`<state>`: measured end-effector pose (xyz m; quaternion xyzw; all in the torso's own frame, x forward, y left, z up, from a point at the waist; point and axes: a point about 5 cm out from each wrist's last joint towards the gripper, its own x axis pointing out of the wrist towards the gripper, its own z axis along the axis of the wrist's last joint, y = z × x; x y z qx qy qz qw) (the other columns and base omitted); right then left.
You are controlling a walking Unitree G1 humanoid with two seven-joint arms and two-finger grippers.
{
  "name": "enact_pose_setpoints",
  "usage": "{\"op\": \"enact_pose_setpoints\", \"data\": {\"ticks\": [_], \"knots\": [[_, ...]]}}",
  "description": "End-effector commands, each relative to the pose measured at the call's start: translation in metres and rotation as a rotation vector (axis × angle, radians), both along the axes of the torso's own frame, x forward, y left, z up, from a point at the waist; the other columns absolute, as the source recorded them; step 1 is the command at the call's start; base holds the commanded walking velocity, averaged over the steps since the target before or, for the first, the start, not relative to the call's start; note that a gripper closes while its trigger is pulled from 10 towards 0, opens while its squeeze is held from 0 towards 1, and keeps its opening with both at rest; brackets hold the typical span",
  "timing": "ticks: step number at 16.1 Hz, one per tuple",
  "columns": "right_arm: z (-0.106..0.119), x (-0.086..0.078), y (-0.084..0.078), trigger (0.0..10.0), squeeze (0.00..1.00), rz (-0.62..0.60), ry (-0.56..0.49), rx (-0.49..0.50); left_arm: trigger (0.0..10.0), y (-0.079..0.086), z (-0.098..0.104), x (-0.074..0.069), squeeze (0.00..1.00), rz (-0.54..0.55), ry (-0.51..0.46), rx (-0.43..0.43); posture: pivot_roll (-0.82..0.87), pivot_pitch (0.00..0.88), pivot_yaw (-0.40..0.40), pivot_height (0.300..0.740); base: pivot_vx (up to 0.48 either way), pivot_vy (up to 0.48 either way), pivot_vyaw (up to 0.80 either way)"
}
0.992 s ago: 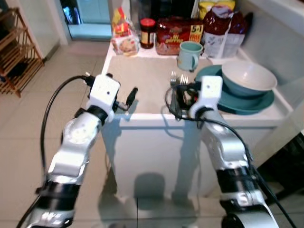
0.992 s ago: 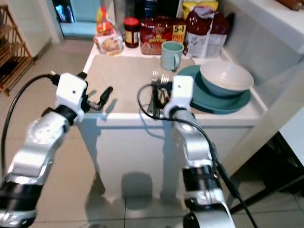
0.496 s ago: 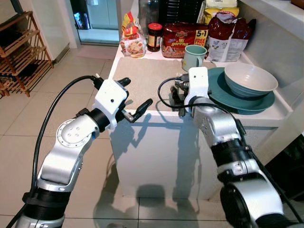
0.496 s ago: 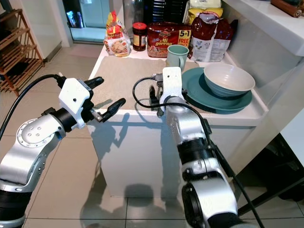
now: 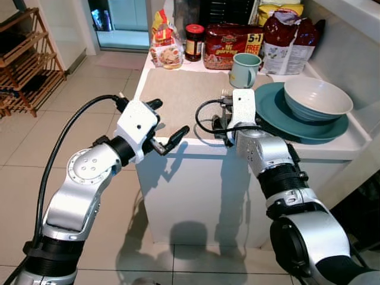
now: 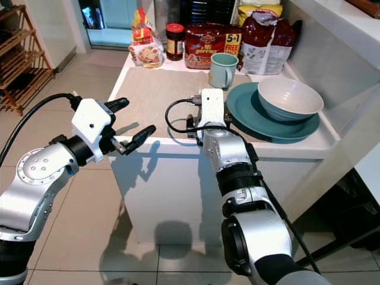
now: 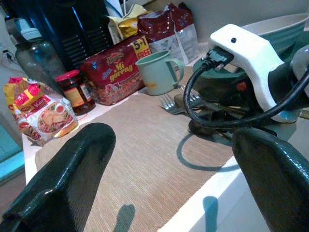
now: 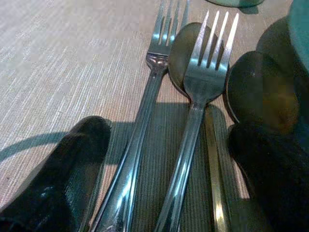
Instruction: Setting the table
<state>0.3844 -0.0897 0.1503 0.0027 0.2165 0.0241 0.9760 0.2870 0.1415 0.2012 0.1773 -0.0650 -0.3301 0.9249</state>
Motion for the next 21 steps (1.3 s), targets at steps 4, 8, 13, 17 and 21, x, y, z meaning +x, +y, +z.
{"op": "enact_pose_setpoints", "data": {"ticks": [4, 8, 13, 17, 21], "knots": [[-0.0094, -0.0007, -0.0064, 0.4, 0.00, -0.038, 0.064, 0.018, 10.0, -0.0008, 0.0002, -0.0030, 0.00, -0.015, 0.004, 0.011, 0.18, 0.000, -0.038, 0.740, 0.000, 0.000, 0.00], [-0.0104, -0.0006, -0.0070, 0.0, 0.00, -0.036, 0.067, 0.022, 10.0, -0.0011, -0.0005, -0.0036, 0.00, -0.014, 0.007, 0.014, 0.18, 0.000, -0.039, 0.740, 0.000, 0.000, 0.00], [-0.0103, -0.0003, -0.0077, 0.0, 0.00, -0.030, 0.069, 0.022, 10.0, -0.0009, -0.0005, -0.0037, 0.00, -0.009, 0.008, 0.017, 0.18, 0.004, -0.040, 0.740, 0.000, 0.000, 0.00], [-0.0099, 0.0002, -0.0063, 0.0, 0.00, -0.009, 0.071, 0.017, 10.0, 0.0000, -0.0013, -0.0041, 0.00, -0.004, 0.012, 0.020, 0.18, 0.012, -0.041, 0.740, 0.000, 0.000, 0.00], [-0.0103, 0.0003, -0.0004, 0.0, 0.00, 0.039, 0.080, 0.018, 10.0, 0.0008, -0.0024, -0.0043, 0.00, -0.002, 0.012, 0.031, 0.18, 0.005, -0.045, 0.740, 0.000, 0.000, 0.00]]}}
